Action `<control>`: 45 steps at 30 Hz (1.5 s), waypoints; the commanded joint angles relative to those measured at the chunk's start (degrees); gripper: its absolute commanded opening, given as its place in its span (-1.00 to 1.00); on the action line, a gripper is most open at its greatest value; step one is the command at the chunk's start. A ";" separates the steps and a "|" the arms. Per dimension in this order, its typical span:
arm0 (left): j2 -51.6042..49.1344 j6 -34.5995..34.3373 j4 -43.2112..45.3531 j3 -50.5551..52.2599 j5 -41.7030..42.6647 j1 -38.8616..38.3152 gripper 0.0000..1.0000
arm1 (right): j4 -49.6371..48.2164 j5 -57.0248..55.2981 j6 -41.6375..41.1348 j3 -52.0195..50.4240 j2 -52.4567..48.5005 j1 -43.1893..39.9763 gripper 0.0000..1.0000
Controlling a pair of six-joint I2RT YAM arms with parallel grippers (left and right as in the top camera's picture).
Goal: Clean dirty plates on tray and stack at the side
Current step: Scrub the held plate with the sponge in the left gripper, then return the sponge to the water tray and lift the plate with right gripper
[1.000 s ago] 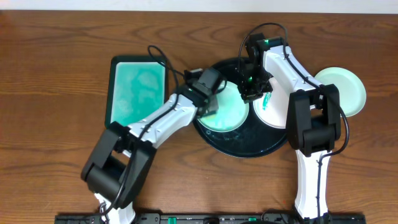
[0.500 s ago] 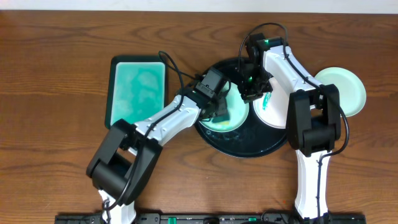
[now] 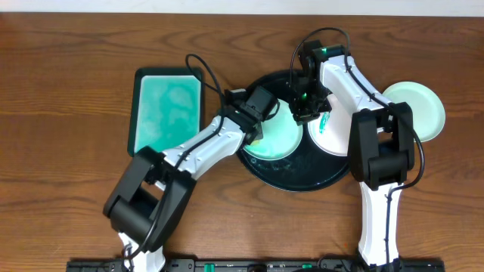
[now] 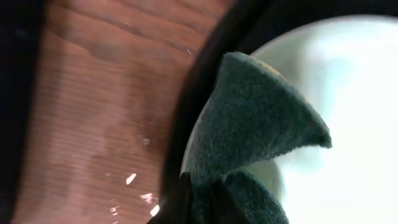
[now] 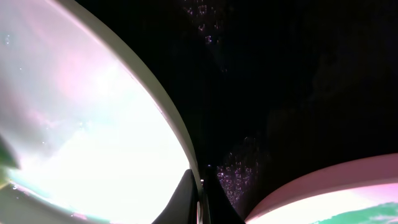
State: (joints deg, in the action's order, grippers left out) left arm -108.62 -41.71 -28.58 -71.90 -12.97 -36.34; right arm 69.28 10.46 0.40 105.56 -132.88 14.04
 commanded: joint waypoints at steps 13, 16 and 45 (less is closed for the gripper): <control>22.32 8.50 -10.99 0.31 -16.35 6.01 -0.86 | -1.62 -11.26 -1.01 2.93 4.68 2.86 -0.98; 22.32 8.46 -14.80 0.33 -16.41 10.16 -0.86 | -1.86 -18.38 -2.36 2.95 7.74 4.83 -0.98; 22.14 8.70 -20.20 0.44 -11.65 28.02 -0.86 | -2.27 -84.91 3.58 2.93 21.77 31.65 -0.98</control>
State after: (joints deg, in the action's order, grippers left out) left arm -86.48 -34.00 -48.49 -71.70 -24.29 -8.45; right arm 67.02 -66.74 3.40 107.50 -112.27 44.80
